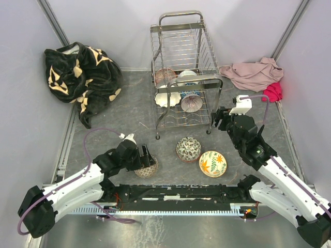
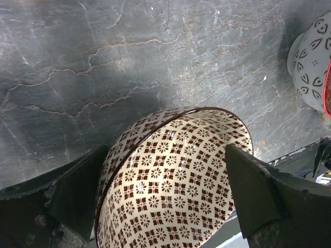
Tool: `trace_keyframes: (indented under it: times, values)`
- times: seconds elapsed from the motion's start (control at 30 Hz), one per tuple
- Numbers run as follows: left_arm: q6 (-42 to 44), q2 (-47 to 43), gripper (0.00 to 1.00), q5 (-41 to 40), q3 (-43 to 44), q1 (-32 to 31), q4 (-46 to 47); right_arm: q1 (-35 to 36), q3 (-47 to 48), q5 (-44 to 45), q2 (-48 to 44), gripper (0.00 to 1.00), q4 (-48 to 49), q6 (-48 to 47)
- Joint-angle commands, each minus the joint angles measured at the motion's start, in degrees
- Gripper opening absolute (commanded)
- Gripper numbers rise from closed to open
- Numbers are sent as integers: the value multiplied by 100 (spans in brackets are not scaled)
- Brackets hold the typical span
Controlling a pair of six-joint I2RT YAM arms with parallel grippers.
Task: Load the bowls into the dish rack
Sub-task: Adjust the dish rack at the center of the board, then pick up the bowl from the center of the board.
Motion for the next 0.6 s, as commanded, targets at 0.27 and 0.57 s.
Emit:
trace_keyframes:
  times: [0.27, 0.57]
  values:
    - [-349, -11, 56, -446, 222, -207, -301, -5, 316, -49, -19, 74, -171, -157]
    - [-347, -136, 25, -558, 348, -213, -456, -4, 339, -94, -17, 74, -208, -171]
